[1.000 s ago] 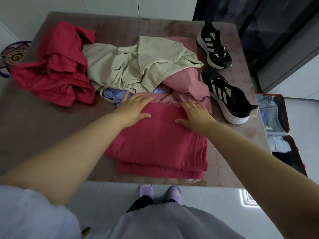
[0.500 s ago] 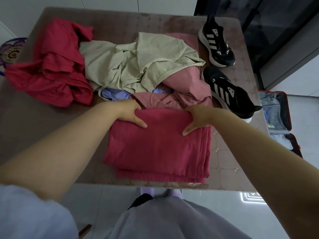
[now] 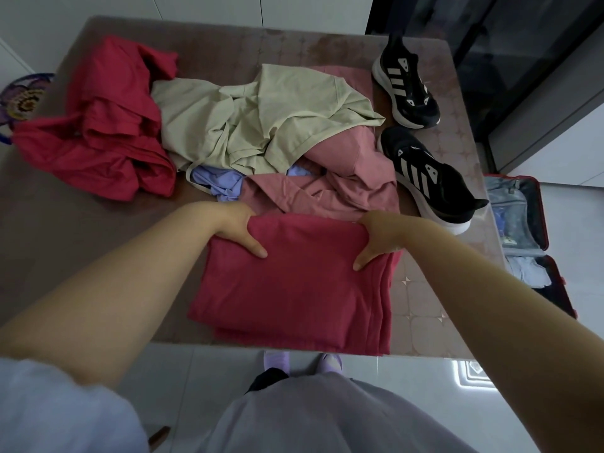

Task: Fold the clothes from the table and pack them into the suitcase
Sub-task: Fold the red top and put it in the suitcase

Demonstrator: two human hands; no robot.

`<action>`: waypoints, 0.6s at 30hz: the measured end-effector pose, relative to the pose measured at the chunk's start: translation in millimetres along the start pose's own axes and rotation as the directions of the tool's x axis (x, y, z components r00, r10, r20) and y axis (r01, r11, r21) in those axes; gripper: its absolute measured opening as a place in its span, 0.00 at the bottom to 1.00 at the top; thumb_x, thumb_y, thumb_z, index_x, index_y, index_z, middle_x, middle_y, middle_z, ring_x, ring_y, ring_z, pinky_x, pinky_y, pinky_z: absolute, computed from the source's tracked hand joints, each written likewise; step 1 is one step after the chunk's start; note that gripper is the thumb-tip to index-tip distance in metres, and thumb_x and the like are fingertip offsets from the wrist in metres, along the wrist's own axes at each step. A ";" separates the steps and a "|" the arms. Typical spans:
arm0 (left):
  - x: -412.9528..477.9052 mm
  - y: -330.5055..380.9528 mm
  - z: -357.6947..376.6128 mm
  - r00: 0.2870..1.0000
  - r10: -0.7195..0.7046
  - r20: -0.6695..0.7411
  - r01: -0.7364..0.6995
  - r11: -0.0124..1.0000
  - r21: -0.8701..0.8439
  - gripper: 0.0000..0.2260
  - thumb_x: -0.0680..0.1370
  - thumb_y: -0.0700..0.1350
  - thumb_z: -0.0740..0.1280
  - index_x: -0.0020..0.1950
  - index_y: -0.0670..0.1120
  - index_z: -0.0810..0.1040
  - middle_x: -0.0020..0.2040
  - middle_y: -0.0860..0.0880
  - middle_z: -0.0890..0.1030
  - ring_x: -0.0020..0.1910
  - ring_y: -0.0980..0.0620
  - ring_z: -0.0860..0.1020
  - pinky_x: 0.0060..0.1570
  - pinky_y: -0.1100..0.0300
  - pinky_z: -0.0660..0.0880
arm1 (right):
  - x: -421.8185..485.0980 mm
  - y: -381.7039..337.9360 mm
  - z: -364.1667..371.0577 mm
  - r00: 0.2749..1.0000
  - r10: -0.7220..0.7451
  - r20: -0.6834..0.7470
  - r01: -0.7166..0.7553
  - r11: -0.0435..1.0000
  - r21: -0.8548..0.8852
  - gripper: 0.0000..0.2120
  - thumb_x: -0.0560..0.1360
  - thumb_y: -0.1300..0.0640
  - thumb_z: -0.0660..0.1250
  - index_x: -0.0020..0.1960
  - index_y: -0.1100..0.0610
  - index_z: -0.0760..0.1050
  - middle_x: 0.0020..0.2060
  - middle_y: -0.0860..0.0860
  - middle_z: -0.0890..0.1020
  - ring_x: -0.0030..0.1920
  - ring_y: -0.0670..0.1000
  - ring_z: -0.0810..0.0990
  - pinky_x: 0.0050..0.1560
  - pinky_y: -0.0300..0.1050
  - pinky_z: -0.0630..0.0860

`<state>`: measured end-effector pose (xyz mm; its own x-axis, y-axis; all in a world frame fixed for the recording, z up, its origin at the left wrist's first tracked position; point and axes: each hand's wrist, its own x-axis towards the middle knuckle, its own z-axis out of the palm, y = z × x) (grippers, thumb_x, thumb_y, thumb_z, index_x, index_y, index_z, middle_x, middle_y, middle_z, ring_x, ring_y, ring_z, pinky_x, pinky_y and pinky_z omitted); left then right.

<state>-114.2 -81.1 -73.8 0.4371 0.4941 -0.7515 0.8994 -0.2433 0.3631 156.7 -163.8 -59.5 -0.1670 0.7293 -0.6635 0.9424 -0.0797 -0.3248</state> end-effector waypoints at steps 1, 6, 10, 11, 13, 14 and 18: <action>-1.4 -2.1 1.1 1.000 0.010 0.017 -0.010 1.000 -0.019 0.17 0.64 0.55 0.77 0.49 0.52 0.80 0.49 0.52 0.83 0.47 0.53 0.80 0.49 0.58 0.77 | -2.3 1.4 1.6 1.000 -0.004 -0.017 0.004 1.000 0.004 0.40 0.60 0.45 0.80 0.68 0.52 0.70 0.63 0.49 0.75 0.64 0.53 0.73 0.62 0.43 0.69; 1.0 -1.4 10.5 0.986 0.032 -0.167 -0.004 0.986 0.165 0.18 0.64 0.56 0.77 0.46 0.50 0.77 0.50 0.49 0.81 0.48 0.50 0.77 0.48 0.59 0.71 | -1.9 6.2 19.1 0.984 0.012 -0.176 -0.011 1.000 0.003 0.26 0.59 0.46 0.80 0.51 0.58 0.78 0.45 0.51 0.79 0.47 0.52 0.78 0.44 0.43 0.72; 4.6 16.4 15.5 0.933 0.193 -0.304 -0.107 0.955 0.277 0.35 0.61 0.61 0.77 0.64 0.53 0.70 0.61 0.52 0.74 0.62 0.48 0.72 0.65 0.51 0.64 | -6.9 3.6 26.2 0.965 0.012 -0.263 -0.015 1.000 -0.009 0.25 0.59 0.46 0.80 0.48 0.58 0.77 0.42 0.51 0.79 0.47 0.55 0.78 0.43 0.45 0.73; 5.9 23.8 16.4 0.928 0.240 -0.287 -0.173 0.955 0.240 0.35 0.61 0.60 0.77 0.65 0.53 0.70 0.61 0.53 0.75 0.61 0.49 0.72 0.64 0.53 0.65 | -9.0 2.2 25.5 0.965 0.006 -0.263 -0.010 1.000 -0.013 0.25 0.59 0.46 0.80 0.49 0.57 0.77 0.43 0.51 0.79 0.48 0.54 0.78 0.43 0.44 0.72; 8.9 41.2 17.2 0.935 0.275 -0.223 -0.231 0.951 0.204 0.33 0.63 0.58 0.77 0.64 0.53 0.70 0.59 0.54 0.76 0.58 0.51 0.73 0.60 0.56 0.68 | -12.5 -1.0 22.1 0.967 -0.002 -0.255 -0.003 1.000 -0.020 0.26 0.60 0.46 0.80 0.52 0.56 0.77 0.46 0.50 0.78 0.49 0.53 0.76 0.43 0.42 0.67; 11.1 49.4 17.1 0.946 0.271 -0.177 -0.237 0.952 0.192 0.31 0.63 0.57 0.77 0.63 0.53 0.71 0.58 0.53 0.77 0.56 0.51 0.74 0.57 0.58 0.70 | -14.2 -2.8 20.2 0.968 -0.007 -0.250 0.001 1.000 -0.026 0.26 0.60 0.46 0.79 0.54 0.55 0.76 0.47 0.49 0.78 0.49 0.52 0.75 0.43 0.41 0.66; 21.9 72.7 15.0 0.979 0.201 0.011 -0.199 0.958 0.208 0.20 0.65 0.53 0.77 0.53 0.51 0.76 0.48 0.53 0.79 0.45 0.53 0.76 0.45 0.63 0.70 | -20.3 -7.7 15.7 0.952 -0.043 -0.304 0.013 0.995 -0.100 0.27 0.62 0.46 0.78 0.56 0.55 0.76 0.54 0.52 0.79 0.54 0.54 0.76 0.44 0.42 0.66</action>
<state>-39.3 -100.5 -72.2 0.6092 0.4255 -0.6692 0.7735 -0.5049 0.3831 148.3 -188.7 -54.0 -0.1112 0.9040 -0.4127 0.9646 -0.0018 -0.2638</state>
